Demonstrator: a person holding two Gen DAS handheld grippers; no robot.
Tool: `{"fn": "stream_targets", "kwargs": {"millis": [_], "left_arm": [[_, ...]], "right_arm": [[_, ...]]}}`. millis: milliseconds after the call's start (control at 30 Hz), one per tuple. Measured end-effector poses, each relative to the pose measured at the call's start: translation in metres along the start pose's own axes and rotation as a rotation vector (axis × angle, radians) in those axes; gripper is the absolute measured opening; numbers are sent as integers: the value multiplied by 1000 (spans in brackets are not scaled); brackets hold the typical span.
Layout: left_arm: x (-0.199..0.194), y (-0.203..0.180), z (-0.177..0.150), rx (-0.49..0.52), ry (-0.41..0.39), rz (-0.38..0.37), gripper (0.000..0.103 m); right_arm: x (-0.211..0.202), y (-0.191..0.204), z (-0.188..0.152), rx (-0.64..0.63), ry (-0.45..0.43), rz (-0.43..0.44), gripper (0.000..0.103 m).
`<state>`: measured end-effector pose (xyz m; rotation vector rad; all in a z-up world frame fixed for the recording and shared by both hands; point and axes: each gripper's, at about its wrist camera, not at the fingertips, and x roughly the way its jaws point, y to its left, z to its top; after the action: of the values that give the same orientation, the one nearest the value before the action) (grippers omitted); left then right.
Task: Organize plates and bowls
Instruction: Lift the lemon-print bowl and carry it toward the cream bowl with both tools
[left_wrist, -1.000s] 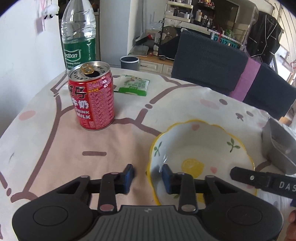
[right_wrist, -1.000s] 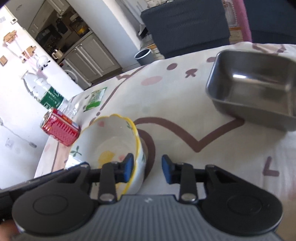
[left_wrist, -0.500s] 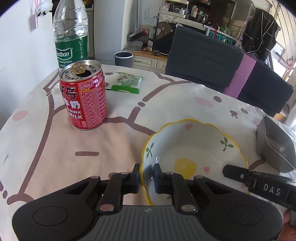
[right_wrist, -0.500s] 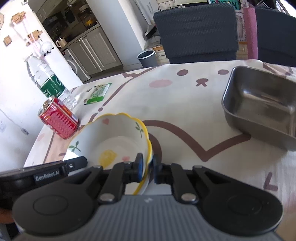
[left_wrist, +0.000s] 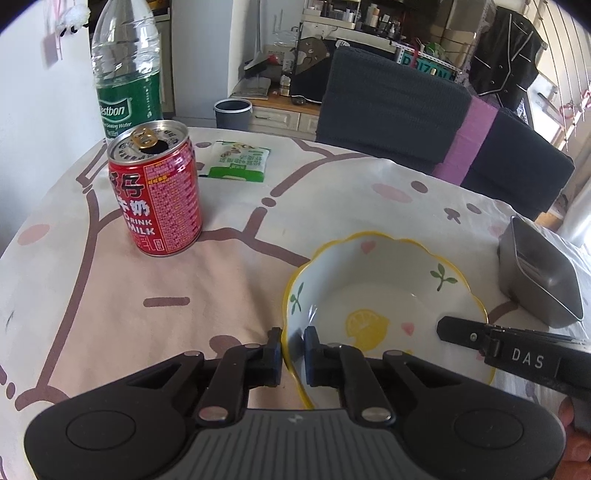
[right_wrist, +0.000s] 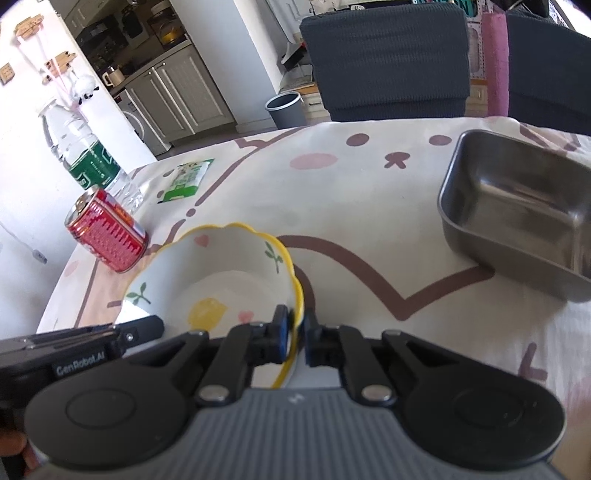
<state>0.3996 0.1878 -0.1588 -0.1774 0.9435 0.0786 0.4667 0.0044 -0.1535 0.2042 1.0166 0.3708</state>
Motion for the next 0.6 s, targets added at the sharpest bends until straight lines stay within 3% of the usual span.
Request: {"fn": "stream_targets", "kwargs": {"millis": [267,600], "left_arm": [[-19,-17,-1,30,-2,10,11],[-78,-59,-1,46,-74,-42,11]], "right_arm": [[-9,-3,-4,-2,13,-9,11],[-81,-13,-4,-18,-69,-38,11]]}}
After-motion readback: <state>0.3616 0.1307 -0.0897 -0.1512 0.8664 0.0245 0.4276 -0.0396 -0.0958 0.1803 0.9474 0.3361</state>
